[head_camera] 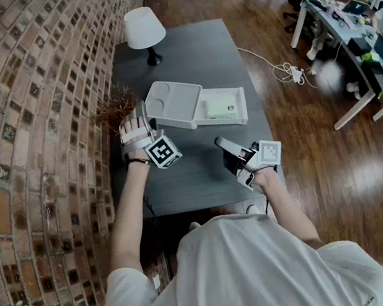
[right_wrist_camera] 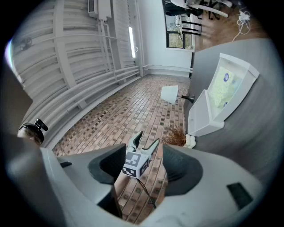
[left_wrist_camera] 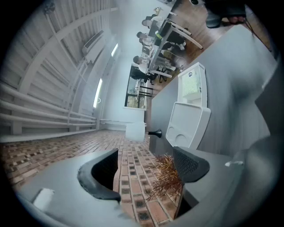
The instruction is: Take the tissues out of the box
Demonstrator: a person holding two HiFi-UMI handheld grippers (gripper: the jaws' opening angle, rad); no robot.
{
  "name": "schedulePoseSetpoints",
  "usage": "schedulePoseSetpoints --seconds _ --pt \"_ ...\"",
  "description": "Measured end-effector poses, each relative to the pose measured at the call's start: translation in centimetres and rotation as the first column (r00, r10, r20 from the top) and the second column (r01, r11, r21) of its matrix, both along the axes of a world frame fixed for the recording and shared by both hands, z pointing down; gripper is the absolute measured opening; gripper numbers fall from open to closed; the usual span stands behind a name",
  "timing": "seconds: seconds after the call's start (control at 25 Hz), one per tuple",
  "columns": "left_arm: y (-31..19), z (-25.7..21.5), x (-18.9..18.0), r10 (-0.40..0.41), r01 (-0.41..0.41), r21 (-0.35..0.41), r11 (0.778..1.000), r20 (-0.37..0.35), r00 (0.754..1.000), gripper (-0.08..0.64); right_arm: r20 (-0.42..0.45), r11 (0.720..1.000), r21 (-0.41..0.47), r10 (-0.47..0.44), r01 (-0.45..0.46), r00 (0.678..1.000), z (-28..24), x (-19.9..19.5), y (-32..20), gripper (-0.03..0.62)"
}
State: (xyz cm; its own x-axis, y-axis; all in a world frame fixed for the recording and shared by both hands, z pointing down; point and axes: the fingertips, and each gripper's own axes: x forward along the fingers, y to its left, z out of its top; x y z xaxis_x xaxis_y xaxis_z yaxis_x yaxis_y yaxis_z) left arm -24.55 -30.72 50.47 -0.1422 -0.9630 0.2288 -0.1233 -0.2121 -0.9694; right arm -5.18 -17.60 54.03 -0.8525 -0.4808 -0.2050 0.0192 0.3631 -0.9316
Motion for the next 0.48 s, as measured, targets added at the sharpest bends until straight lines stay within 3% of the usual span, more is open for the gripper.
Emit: schedulePoseSetpoints --seconds 0.16,0.48 --pt "0.5 0.4 0.3 0.009 -0.009 -0.044 0.999 -0.002 1.000 0.397 -0.030 1.000 0.007 0.004 -0.003 1.000 0.1 0.6 -0.4 0.258" --pt "1.3 1.6 -0.1 0.006 -0.004 -0.109 0.994 0.016 1.000 0.397 -0.228 0.993 0.091 -0.050 0.073 0.972 1.8 2.2 -1.0 0.258"
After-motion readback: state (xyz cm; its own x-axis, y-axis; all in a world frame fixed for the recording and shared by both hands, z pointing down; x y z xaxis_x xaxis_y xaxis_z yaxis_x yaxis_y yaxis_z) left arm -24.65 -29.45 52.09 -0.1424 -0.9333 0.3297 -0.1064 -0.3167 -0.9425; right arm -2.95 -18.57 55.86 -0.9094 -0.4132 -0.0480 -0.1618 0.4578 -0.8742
